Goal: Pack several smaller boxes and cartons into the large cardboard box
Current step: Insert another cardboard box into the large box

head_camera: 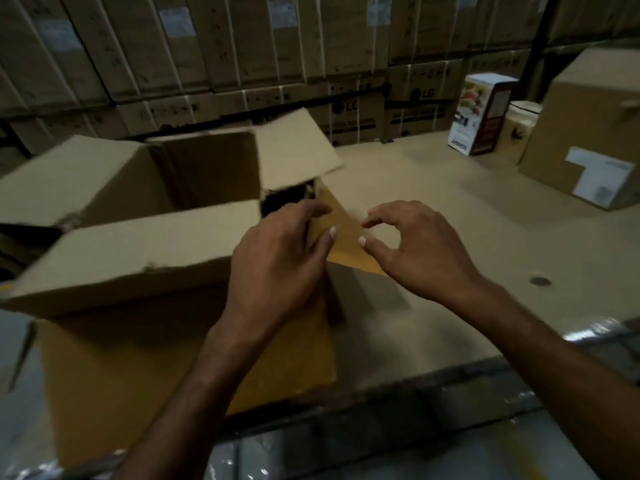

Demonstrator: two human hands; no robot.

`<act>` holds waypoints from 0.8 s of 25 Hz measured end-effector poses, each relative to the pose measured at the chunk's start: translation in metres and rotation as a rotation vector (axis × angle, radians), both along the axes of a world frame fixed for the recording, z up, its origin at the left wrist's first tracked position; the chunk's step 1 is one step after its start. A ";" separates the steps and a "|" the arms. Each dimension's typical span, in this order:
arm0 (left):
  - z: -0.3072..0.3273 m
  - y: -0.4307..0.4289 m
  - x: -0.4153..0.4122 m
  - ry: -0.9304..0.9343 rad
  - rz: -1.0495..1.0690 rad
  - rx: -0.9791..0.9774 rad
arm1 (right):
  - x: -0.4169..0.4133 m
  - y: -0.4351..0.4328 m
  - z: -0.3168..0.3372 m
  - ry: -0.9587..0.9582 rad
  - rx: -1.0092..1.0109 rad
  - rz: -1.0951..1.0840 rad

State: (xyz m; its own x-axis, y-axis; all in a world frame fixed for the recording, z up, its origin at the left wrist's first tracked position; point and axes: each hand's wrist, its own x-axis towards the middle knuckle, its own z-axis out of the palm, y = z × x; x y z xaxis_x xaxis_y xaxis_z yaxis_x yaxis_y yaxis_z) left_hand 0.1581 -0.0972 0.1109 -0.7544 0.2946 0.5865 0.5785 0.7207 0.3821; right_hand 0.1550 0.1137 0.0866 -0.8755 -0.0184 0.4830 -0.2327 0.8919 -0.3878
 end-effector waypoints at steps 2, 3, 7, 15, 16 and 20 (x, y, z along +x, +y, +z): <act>-0.025 0.050 0.019 0.011 0.011 0.029 | 0.025 0.044 -0.020 -0.032 -0.026 -0.022; -0.036 0.072 0.028 -0.014 0.014 0.049 | 0.038 0.067 -0.030 -0.054 -0.033 -0.032; -0.070 0.155 0.051 -0.135 -0.038 0.082 | 0.079 0.153 -0.060 -0.133 -0.090 -0.117; -0.098 0.307 0.016 -0.231 -0.212 0.070 | 0.079 0.289 -0.085 -0.097 -0.240 -0.255; -0.100 0.325 0.006 -0.236 -0.219 0.086 | 0.072 0.305 -0.085 -0.097 -0.235 -0.272; -0.102 0.399 -0.040 -0.288 -0.272 0.179 | 0.038 0.375 -0.077 -0.100 -0.177 -0.330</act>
